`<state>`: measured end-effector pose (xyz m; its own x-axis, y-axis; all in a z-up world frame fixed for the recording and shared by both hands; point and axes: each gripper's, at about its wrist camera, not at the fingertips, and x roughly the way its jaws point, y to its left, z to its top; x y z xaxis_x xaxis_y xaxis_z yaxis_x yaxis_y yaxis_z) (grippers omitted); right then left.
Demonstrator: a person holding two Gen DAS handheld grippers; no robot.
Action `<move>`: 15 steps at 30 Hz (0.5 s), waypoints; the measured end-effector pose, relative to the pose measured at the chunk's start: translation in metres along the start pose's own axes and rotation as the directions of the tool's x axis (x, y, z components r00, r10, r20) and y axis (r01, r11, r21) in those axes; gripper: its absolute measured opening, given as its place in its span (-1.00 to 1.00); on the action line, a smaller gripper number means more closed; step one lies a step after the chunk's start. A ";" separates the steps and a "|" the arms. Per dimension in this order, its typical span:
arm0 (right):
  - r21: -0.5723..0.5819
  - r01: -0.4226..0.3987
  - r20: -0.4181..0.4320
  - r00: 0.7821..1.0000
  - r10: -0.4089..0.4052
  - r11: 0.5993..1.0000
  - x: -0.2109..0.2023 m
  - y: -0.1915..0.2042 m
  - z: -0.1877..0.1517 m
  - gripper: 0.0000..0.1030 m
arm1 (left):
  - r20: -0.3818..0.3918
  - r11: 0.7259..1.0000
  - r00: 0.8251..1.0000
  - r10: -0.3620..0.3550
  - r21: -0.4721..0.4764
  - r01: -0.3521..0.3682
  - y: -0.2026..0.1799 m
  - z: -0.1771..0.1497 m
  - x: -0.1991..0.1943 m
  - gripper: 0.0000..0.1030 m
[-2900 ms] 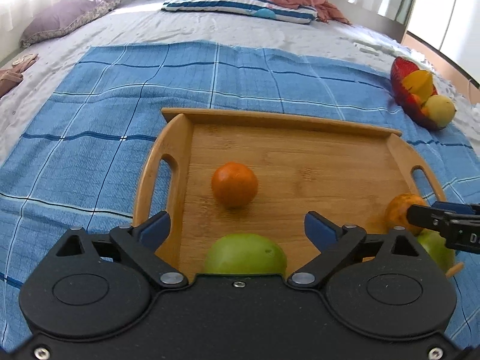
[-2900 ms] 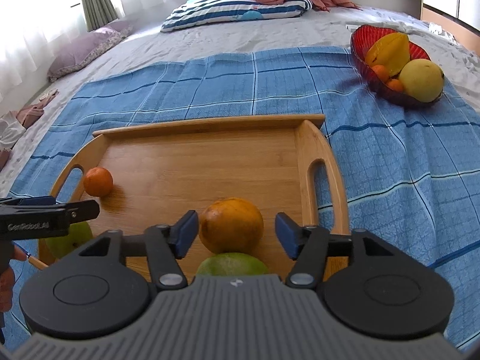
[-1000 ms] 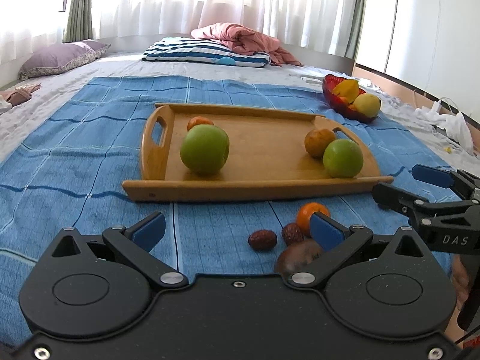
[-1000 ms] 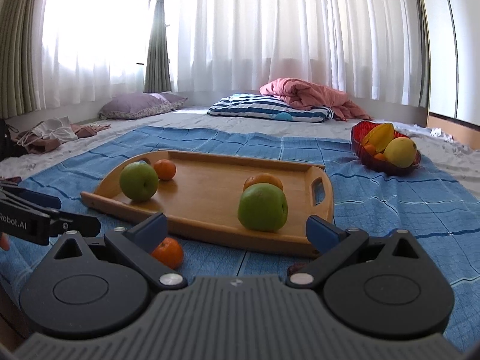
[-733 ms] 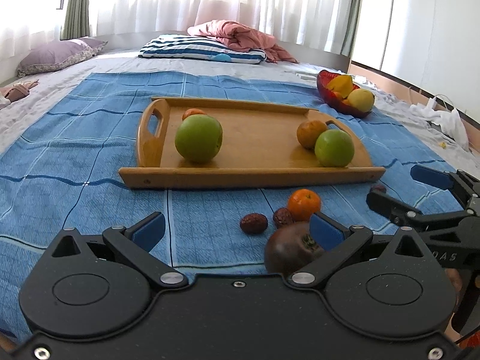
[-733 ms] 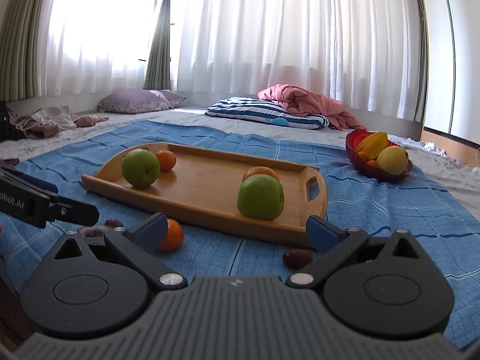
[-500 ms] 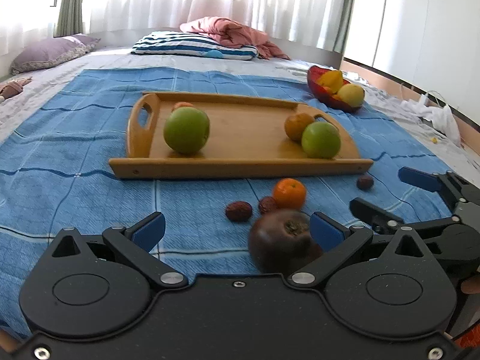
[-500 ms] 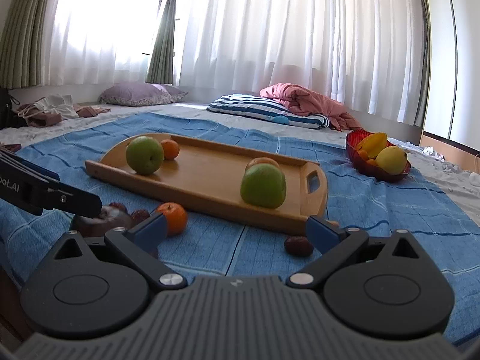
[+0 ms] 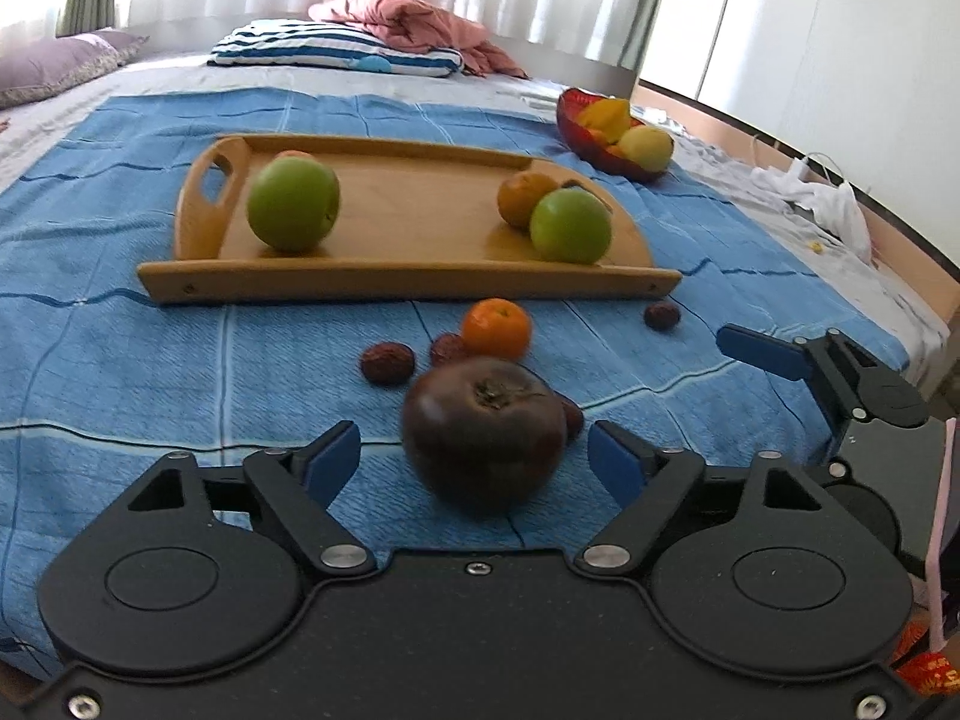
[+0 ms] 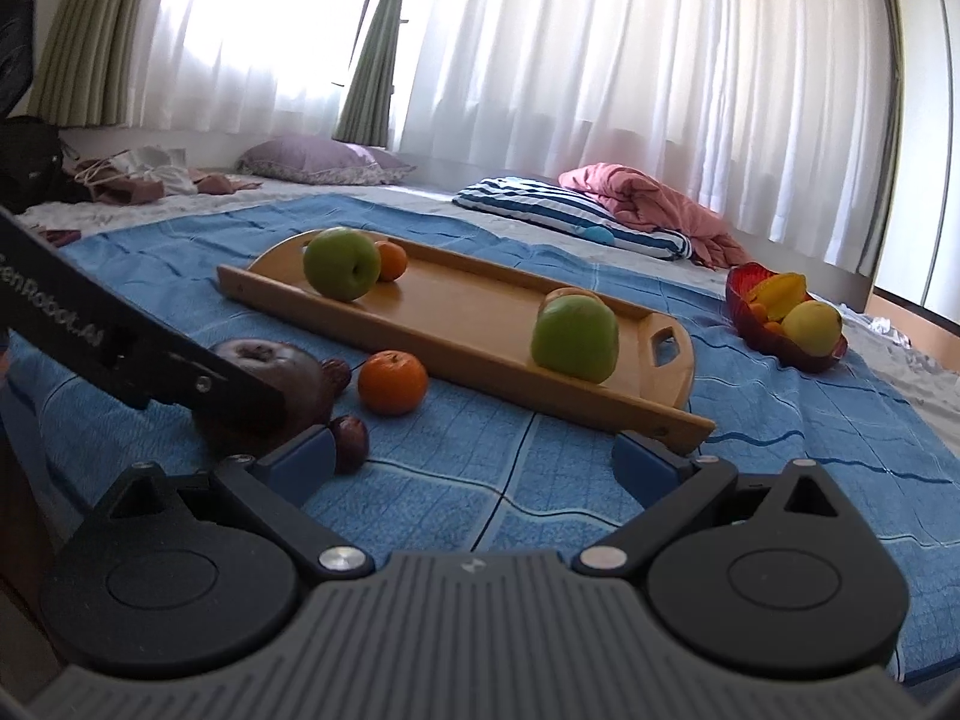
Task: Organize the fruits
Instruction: 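Close the left tool on the dark persimmon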
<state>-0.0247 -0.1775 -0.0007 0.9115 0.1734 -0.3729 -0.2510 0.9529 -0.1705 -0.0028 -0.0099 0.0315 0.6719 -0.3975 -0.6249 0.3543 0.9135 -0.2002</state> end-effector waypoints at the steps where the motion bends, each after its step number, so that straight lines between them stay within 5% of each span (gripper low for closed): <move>1: -0.003 -0.004 -0.001 1.000 0.004 1.000 0.000 0.001 -0.001 1.00 | -0.003 1.000 1.000 -0.001 0.001 0.001 -0.001 0.000 0.001 0.49; 15: 0.002 -0.033 -0.029 0.999 0.033 0.999 0.002 0.004 -0.007 1.00 | -0.013 1.000 1.000 0.018 -0.018 -0.018 -0.005 -0.001 0.013 0.23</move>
<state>-0.0266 -0.1747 -0.0083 0.8929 0.1978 -0.4045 -0.2805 0.9471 -0.1560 0.0032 -0.0195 0.0238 0.6693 -0.3801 -0.6384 0.3302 0.9219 -0.2027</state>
